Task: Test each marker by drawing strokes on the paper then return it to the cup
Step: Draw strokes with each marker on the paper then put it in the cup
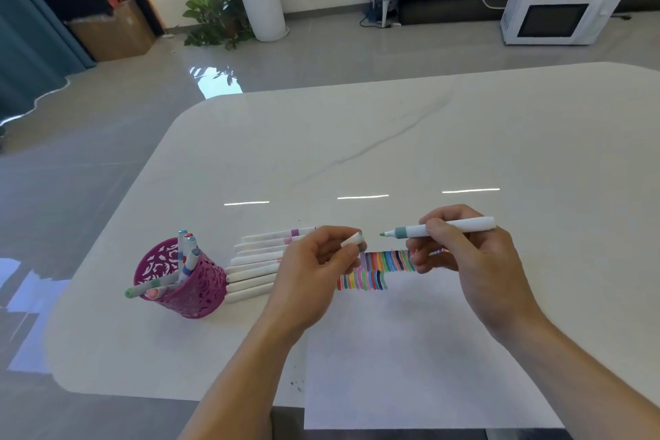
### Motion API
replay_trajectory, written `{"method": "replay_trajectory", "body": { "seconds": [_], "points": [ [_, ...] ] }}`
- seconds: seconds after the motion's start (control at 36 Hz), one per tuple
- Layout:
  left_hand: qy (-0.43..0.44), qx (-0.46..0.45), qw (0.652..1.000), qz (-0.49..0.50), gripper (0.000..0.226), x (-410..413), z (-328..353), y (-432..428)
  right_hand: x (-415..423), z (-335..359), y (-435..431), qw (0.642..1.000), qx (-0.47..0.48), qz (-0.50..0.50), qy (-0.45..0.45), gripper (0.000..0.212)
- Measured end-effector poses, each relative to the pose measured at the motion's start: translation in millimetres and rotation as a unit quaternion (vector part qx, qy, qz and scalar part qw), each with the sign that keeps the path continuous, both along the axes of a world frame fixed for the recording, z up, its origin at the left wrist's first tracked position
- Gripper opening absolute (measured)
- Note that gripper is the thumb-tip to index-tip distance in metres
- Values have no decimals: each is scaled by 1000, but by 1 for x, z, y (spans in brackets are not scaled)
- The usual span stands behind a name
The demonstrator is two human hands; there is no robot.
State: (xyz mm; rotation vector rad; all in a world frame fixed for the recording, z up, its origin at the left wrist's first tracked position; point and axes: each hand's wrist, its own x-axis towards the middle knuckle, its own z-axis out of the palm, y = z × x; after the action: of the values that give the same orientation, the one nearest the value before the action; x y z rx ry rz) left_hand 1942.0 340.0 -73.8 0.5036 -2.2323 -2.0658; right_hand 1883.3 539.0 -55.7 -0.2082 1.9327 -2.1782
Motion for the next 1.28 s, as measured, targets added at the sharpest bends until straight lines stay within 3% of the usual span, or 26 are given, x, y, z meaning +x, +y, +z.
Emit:
{"method": "replay_trajectory", "body": {
  "seconds": [0.58, 0.92, 1.28],
  "points": [
    [-4, 0, 1000, -30, 22, 3, -2, 9, 4, -11, -15, 999, 23, 32, -18, 13],
    [1, 80, 997, -4, 18, 12, -7, 21, 11, -18, -20, 999, 30, 15, -33, 15],
    [8, 31, 999, -8, 20, 15, -9, 20, 27, -22, -23, 1000, 2, 6, -29, 20]
  ]
}}
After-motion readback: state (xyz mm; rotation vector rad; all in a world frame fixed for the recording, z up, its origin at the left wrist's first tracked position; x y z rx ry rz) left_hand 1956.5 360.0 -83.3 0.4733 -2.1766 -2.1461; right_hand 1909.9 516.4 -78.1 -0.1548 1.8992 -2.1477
